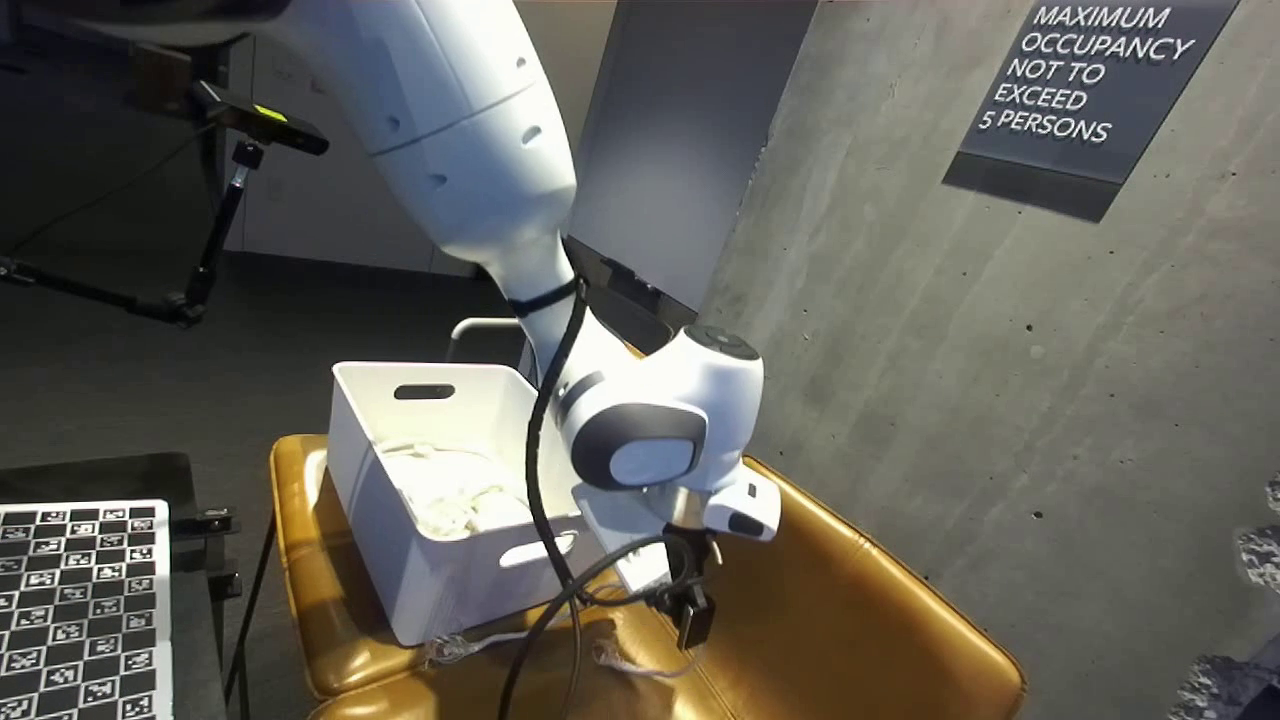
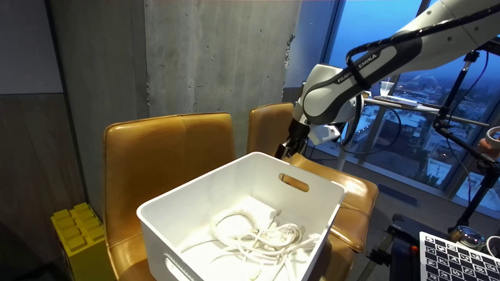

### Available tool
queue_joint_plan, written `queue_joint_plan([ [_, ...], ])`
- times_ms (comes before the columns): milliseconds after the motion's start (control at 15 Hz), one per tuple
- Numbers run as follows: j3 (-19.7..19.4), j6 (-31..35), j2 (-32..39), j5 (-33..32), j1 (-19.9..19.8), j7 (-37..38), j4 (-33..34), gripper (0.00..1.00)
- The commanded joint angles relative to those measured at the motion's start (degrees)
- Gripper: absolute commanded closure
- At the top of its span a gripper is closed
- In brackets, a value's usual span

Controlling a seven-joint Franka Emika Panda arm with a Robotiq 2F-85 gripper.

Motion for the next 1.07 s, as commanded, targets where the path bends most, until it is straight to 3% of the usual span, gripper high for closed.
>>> queue_joint_plan([
  [0,-0.63,-0.62,-9.63,-3.66,4.81,3.31,-7.39,1.00],
  [400,-0.31,0.74,-20.83,-9.69,13.12,8.06,-17.08,1.00],
  [1000,3.21,-1.28,-26.73,-14.79,21.93,16.48,-24.45,1.00],
])
